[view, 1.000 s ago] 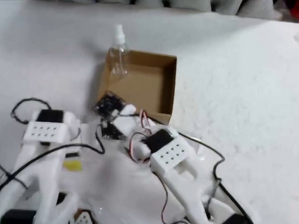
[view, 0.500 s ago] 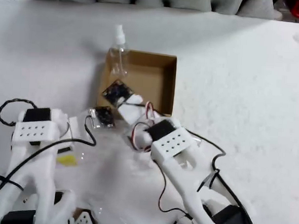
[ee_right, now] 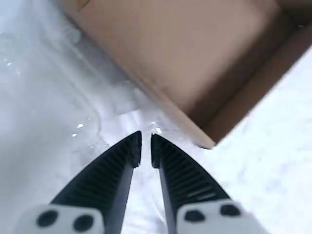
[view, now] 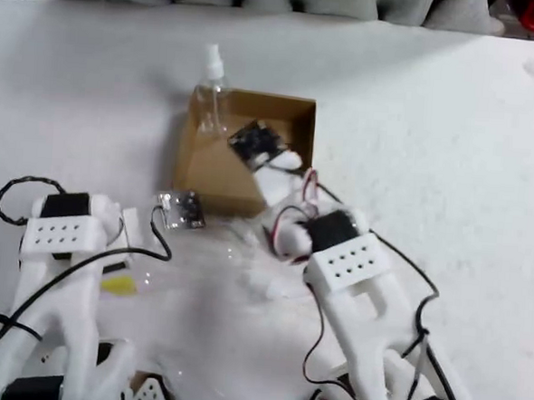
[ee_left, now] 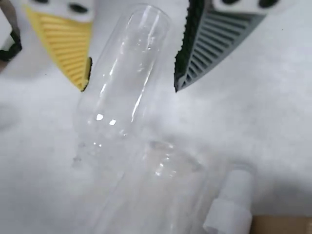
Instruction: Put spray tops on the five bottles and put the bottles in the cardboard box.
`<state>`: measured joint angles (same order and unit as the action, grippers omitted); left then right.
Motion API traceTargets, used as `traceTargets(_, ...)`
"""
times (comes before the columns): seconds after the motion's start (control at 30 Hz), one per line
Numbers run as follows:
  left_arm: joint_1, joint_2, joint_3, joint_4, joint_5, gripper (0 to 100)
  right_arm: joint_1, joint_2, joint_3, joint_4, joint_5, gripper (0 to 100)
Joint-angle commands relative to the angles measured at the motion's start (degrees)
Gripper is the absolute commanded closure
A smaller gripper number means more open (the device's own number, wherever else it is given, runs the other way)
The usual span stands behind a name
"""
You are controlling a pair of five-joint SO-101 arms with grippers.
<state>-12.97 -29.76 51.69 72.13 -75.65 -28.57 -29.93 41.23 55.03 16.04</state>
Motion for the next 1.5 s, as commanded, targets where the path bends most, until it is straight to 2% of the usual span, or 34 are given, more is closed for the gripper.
traceTargets(0.0, 1.27, -0.84, -2.99, -0.26, 1.14, 74, 2.51, -2.77, -3.25, 0.22, -0.7, 98.2)
traceTargets(0.27, 7.96, -0.84, 1.05, -1.41, 1.32, 74, 7.78, -2.42, -6.51, 1.89, -0.26, 98.2)
traceTargets(0.57, 7.96, -0.75, 2.55, -4.57, 2.37, 74, 7.78, -2.24, -6.51, 1.63, -0.53, 98.2)
traceTargets(0.73, 7.78, -0.75, 7.12, -8.88, -1.23, 74, 7.78, -2.24, -6.51, 1.63, -0.44, 98.2)
traceTargets(0.93, 7.78, -0.75, 10.37, -13.27, -1.49, 74, 7.78, -2.24, -6.42, 1.63, -0.44, 98.2)
traceTargets(1.33, 7.69, -1.1, 11.96, -13.27, -2.11, 74, 7.78, -2.15, -6.15, 1.63, -0.44, 98.2)
traceTargets(1.47, 4.97, -1.19, 11.96, -12.92, -8.0, 74, 7.78, -2.15, -6.15, 1.71, -0.44, 98.2)
